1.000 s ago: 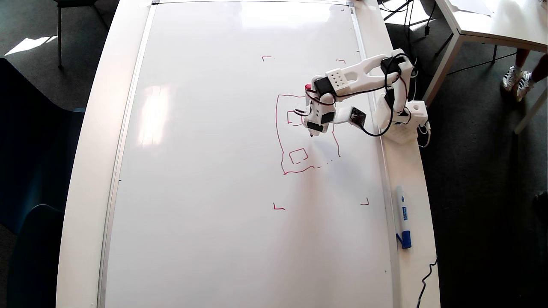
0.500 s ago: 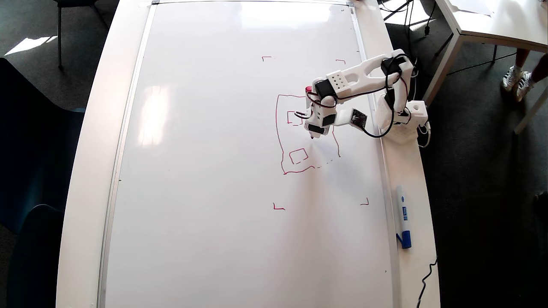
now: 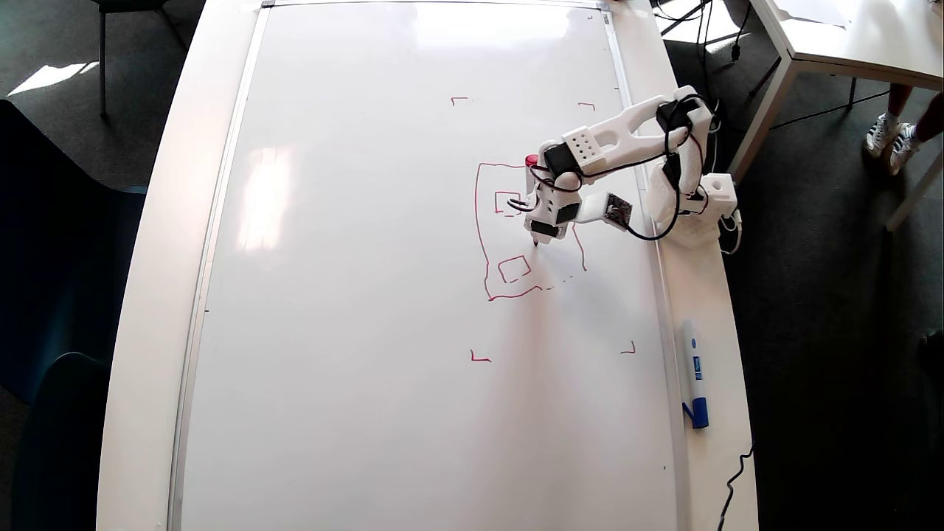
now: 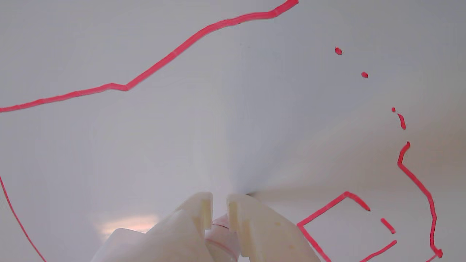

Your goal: Draw on a whiteboard a robot head using a pen attached to the gripper

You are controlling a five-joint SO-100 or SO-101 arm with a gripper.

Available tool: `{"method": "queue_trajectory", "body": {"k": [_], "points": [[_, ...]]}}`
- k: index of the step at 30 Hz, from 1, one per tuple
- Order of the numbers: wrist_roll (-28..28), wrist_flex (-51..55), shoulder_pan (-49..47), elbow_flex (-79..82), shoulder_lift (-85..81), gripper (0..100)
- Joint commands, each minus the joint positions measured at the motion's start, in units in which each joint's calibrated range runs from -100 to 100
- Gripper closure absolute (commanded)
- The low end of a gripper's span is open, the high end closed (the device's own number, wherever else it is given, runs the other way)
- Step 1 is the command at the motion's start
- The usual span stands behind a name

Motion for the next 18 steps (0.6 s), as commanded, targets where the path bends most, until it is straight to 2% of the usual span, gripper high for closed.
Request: {"method": "queue_trajectory", "body": {"k": [1, 18], "points": [[-0.26, -1.85, 0.41, -0.69, -0.27, 99], [0.22, -4.20, 3.57, -0.69, -0.10, 99]]}}
